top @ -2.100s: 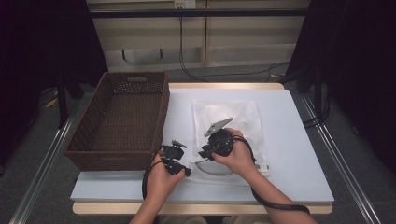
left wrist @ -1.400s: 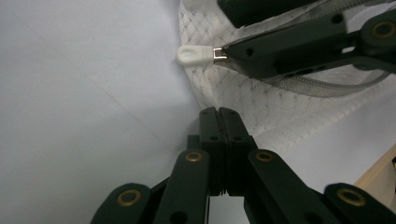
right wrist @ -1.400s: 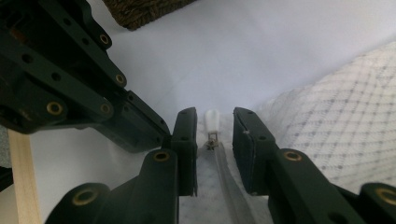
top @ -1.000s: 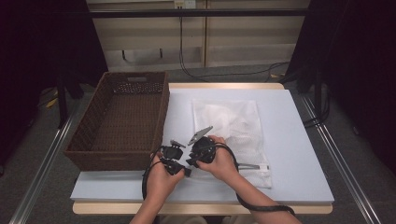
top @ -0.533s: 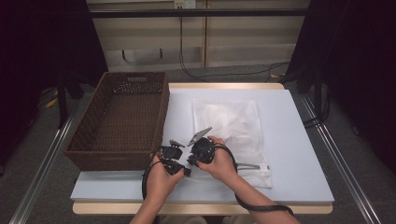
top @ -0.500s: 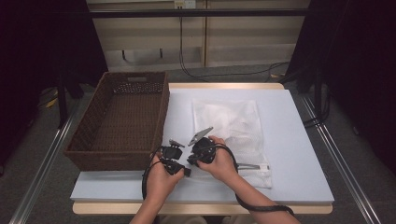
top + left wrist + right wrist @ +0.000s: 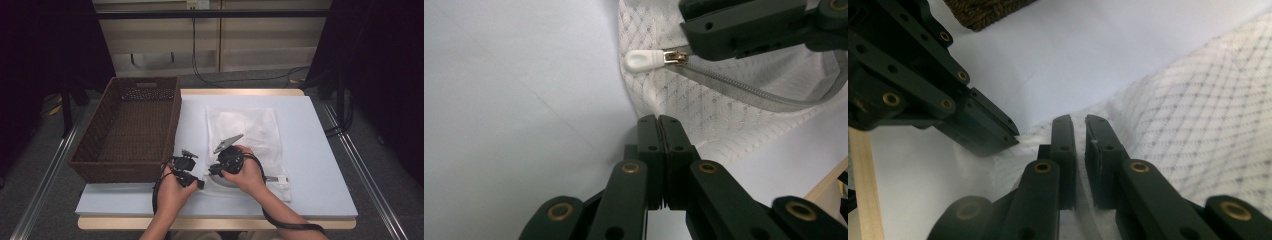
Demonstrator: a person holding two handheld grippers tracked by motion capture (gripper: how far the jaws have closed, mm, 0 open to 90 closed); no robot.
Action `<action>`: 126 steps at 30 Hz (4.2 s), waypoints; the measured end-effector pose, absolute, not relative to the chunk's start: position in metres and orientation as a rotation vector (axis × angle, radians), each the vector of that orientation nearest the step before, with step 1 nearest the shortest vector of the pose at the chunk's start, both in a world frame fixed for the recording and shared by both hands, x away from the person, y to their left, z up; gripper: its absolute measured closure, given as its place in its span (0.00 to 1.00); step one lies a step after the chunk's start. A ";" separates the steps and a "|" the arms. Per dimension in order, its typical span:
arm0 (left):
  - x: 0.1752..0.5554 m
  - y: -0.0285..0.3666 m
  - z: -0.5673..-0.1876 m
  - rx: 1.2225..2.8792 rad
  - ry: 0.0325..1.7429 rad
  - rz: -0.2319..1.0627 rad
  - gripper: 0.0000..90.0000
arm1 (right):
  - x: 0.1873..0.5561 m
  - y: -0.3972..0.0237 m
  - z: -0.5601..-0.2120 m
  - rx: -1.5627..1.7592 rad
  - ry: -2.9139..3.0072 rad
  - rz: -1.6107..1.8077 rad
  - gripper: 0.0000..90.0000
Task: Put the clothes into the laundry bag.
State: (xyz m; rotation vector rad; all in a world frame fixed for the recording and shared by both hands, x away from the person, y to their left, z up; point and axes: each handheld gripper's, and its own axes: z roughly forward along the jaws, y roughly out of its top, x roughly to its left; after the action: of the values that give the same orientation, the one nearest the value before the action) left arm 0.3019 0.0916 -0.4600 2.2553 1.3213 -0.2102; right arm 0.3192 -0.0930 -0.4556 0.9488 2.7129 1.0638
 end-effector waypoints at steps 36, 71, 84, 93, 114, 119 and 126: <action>0.304 0.095 -0.462 2.202 1.357 -0.243 0.97 | 0.313 -0.099 -0.448 0.927 2.708 1.025 0.90; 0.314 0.081 -0.455 2.227 1.254 -0.152 1.00 | 0.310 -0.118 -0.458 1.158 2.766 1.119 0.80; 0.313 0.082 -0.454 2.236 1.243 -0.142 1.00 | 0.308 -0.126 -0.451 1.405 2.715 1.192 0.76; 0.313 0.082 -0.453 2.241 1.234 -0.139 1.00 | 0.307 -0.126 -0.452 1.526 2.695 1.181 0.77; 0.312 0.081 -0.454 2.232 1.224 -0.169 1.00 | 0.319 -0.117 -0.463 1.702 2.646 1.260 0.86; 0.311 0.081 -0.454 2.226 1.230 -0.165 1.00 | 0.316 -0.116 -0.464 1.713 2.639 1.258 0.89; 0.311 0.082 -0.454 2.207 1.244 -0.163 1.00 | 0.316 -0.118 -0.462 1.662 2.673 1.254 0.97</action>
State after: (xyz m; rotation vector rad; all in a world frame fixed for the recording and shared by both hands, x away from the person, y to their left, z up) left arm 0.3115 0.0818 -0.4541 2.2073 1.2439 -0.1628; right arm 0.3160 -0.1179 -0.4621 1.6623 2.6728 1.2543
